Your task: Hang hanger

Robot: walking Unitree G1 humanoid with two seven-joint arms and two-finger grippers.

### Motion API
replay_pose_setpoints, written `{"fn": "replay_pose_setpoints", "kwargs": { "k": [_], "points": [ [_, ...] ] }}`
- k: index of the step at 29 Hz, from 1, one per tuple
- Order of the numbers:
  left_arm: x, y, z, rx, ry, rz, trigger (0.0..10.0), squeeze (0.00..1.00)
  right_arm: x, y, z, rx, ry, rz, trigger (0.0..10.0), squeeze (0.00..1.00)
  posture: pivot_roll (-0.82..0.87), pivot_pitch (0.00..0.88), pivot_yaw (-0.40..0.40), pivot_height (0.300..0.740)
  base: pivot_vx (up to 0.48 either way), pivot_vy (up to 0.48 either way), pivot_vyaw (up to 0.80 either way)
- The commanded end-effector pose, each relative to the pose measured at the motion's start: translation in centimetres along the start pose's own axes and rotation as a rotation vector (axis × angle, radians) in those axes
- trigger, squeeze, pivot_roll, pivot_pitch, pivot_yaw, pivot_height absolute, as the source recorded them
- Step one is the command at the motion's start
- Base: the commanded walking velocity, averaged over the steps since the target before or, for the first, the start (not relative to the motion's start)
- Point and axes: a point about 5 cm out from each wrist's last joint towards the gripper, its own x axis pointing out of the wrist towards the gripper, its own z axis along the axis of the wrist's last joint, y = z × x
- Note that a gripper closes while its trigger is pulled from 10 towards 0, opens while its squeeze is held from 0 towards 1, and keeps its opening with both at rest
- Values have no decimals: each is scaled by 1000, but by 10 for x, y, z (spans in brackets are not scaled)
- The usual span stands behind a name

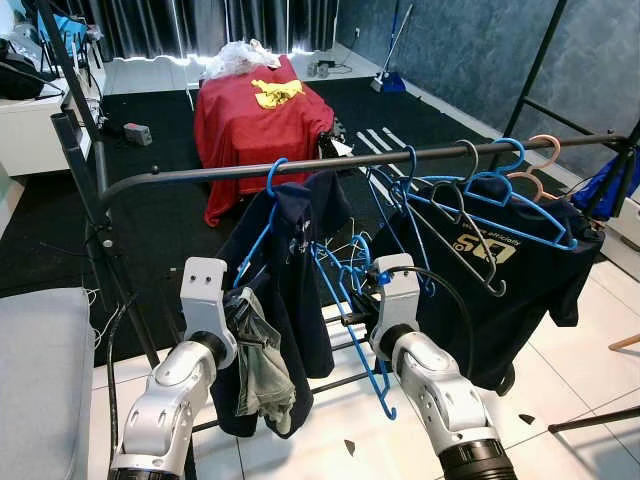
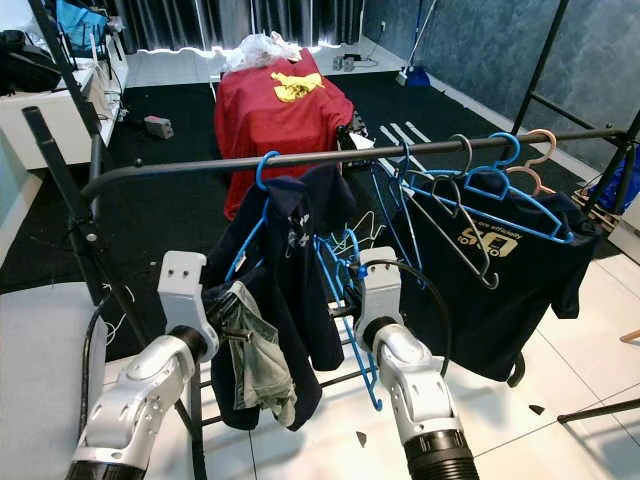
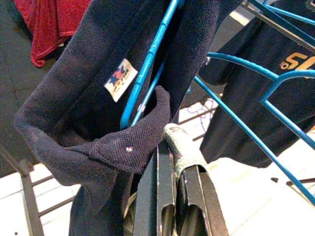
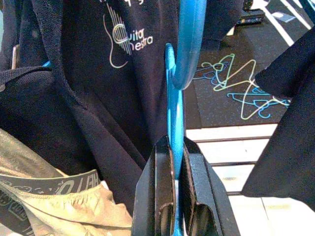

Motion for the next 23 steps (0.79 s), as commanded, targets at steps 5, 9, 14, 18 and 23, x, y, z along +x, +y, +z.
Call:
{"fn": "replay_pose_setpoints", "kwargs": {
  "k": [5, 9, 14, 18, 23],
  "points": [
    [1, -2, 2, -6, -10, -6, 10000, 0, -1, 1, -3, 6, 8, 8, 10000, 0, 48, 31, -35, 740, 0, 0, 0],
    [-1, -3, 1, -2, -9, -6, 10000, 0, 0, 3, -3, 9, 11, 15, 10000, 0, 56, 35, -39, 740, 0, 0, 0],
    [-1, -2, 3, 2, -10, -5, 10000, 0, 1, 3, -3, 10, 13, 16, 10000, 0, 60, 44, -39, 740, -144, 0, 0],
    [-1, -2, 3, 3, -9, -4, 10000, 0, 1, 3, -3, 9, 14, 17, 10000, 0, 61, 48, -38, 740, -240, 0, 0],
    [0, -3, 3, 10, 0, -8, 10000, 0, 1, 3, -3, 13, 18, 15, 10000, 0, 58, 52, -32, 740, -96, 0, 0]
  ]
}}
